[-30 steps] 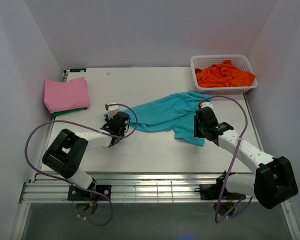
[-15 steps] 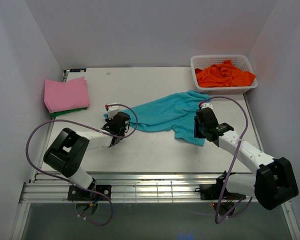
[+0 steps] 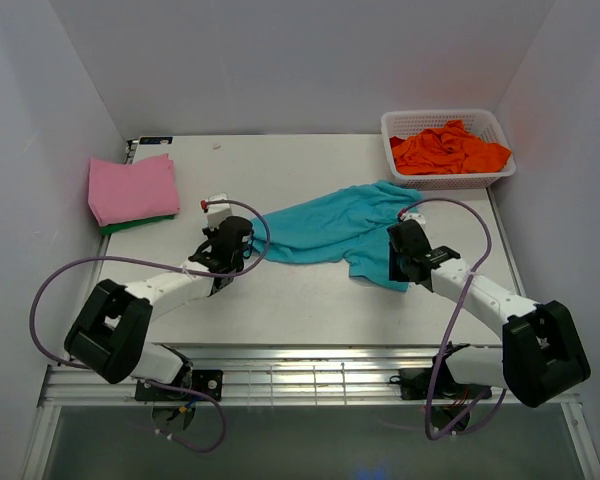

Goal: Fold and stack the t-shirts
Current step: Flatten the tshirt out

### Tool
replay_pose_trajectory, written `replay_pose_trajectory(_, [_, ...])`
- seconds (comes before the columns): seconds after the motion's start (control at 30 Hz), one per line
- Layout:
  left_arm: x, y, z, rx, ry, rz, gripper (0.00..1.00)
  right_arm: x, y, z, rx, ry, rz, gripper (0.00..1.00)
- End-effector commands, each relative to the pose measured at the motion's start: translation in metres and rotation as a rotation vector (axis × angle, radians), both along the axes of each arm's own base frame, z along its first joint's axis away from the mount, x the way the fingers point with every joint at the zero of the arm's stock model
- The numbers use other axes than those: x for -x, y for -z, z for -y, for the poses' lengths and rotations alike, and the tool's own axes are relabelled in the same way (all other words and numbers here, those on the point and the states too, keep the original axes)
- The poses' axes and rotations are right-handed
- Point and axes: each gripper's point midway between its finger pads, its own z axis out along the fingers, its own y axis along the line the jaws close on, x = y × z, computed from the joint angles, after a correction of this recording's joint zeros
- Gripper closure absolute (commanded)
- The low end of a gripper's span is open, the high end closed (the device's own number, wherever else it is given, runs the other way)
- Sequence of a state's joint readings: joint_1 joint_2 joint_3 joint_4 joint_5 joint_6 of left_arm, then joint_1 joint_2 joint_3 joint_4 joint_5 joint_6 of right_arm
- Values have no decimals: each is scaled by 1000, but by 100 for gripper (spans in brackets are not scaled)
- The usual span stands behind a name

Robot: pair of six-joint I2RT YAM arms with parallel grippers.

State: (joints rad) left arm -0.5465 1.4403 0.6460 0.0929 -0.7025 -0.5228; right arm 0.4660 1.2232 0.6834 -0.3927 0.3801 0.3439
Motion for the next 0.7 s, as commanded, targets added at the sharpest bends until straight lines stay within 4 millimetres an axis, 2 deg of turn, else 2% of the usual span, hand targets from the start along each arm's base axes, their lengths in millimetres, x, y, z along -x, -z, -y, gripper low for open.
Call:
replay_pose_trajectory(0.0, [-8, -46, -2, 8, -16, 96, 100, 3, 11, 8, 27, 64, -30, 59])
replay_pose_trajectory(0.17, [-6, -50, -3, 8, -14, 96, 100, 14, 27, 16, 38, 108, -94, 50])
replay_pose_trajectory(0.3, [-3, -47, -4, 20, -14, 95, 100, 26, 38, 20, 36, 123, -132, 49])
replay_pose_trajectory(0.53, [-2, -45, -4, 20, -12, 89, 100, 29, 46, 21, 37, 128, -165, 47])
replay_pose_trajectory(0.63, [-1, -46, -5, 20, -14, 90, 100, 32, 52, 21, 41, 125, -186, 54])
replay_pose_trajectory(0.67, [-1, -46, -5, 19, -14, 92, 100, 32, 52, 20, 39, 126, -187, 62])
